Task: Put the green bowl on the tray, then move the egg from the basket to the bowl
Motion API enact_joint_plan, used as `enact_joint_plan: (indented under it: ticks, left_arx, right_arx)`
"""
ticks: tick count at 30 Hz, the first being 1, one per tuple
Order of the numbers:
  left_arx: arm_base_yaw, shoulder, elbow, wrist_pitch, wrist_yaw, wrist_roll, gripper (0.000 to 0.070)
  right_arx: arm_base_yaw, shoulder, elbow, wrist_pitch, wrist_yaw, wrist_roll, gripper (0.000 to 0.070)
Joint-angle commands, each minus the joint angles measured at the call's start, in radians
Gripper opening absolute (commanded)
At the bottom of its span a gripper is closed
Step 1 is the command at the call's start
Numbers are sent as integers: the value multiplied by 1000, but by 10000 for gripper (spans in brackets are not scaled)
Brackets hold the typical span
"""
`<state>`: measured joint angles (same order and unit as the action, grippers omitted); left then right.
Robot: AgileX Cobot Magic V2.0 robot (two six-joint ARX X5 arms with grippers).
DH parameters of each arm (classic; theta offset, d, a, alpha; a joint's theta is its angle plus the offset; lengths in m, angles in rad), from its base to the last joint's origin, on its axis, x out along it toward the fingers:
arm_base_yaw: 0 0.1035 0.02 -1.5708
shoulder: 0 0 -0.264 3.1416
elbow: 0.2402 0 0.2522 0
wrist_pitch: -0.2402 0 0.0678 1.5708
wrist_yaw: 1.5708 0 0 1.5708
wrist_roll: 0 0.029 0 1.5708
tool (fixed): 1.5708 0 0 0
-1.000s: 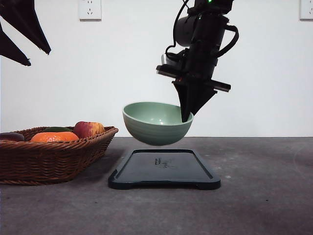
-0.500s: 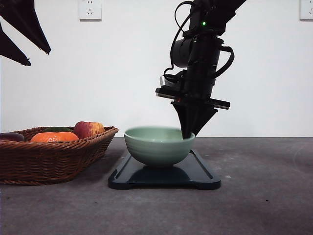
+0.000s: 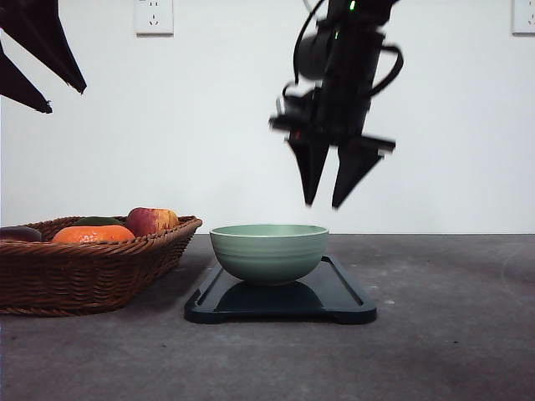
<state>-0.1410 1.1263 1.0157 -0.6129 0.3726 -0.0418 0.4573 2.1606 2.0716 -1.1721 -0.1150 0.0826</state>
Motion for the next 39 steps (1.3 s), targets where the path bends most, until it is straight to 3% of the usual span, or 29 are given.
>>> enact_joint_plan:
  ticks: [1, 8, 14, 30, 39]
  left_arx:
    - [-2, 6, 24, 0, 6, 5, 328]
    - [-2, 6, 24, -1, 6, 5, 328]
    - [-2, 6, 24, 0, 6, 5, 328]
    - [-2, 6, 24, 0, 6, 5, 328]
    - [-2, 6, 24, -5, 6, 4, 329]
  right_arx:
    - [7, -16, 27, 32, 16, -6, 255]
    - [22, -106, -24, 142, 18, -6, 255]
    - [50, -232, -166, 302, 11, -6, 255]
    - [62, -800, -966, 771, 16, -13, 255]
    - [56, -1131, -1323, 841, 66, -16, 255]
